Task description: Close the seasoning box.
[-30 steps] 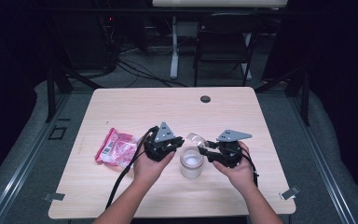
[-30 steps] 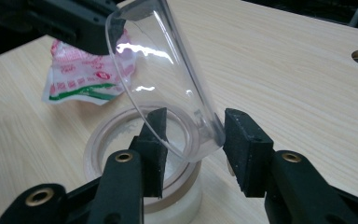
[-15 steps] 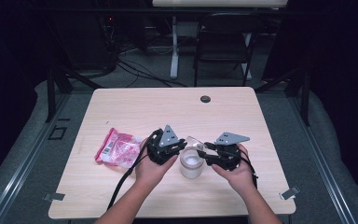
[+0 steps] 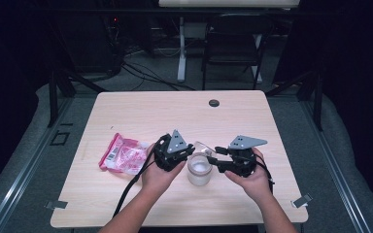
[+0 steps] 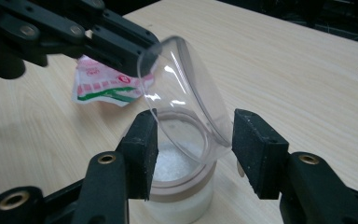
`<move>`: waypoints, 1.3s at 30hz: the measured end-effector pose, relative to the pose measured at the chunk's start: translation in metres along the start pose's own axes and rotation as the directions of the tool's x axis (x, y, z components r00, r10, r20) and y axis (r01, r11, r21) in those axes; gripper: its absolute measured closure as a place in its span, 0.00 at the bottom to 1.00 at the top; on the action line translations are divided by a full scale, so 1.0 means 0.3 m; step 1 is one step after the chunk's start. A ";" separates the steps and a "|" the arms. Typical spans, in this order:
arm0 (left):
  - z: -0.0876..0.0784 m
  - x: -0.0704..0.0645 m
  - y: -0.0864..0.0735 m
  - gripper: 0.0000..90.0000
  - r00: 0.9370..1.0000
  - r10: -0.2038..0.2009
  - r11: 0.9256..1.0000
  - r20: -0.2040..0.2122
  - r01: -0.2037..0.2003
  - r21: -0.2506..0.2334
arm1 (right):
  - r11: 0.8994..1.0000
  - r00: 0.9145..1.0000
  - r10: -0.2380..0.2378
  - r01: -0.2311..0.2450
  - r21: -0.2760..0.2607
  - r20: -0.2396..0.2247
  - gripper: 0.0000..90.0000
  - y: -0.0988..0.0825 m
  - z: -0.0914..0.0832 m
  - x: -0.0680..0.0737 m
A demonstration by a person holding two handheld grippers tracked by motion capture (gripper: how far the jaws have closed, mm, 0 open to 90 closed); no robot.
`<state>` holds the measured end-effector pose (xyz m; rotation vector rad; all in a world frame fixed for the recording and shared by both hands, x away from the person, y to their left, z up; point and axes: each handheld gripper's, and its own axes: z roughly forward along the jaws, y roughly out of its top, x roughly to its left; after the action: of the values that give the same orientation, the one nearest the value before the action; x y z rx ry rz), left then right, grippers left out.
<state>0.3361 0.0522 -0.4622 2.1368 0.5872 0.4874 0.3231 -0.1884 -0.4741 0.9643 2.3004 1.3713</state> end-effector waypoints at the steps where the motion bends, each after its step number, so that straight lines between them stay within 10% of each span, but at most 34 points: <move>1: 0.000 0.000 0.000 0.92 1.000 0.000 1.000 0.000 0.000 0.000 | 1.000 1.000 0.000 0.000 0.000 0.000 0.56 0.000 0.000 0.000; 39: -0.012 -0.029 -0.166 0.91 0.999 -0.034 0.998 0.022 0.032 0.060 | 0.998 1.000 0.017 -0.018 -0.067 -0.021 0.57 0.032 -0.040 0.021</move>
<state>0.3155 0.0761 -0.5017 2.1827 0.6301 0.4313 0.3156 -0.1891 -0.4592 0.9564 2.2501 1.4627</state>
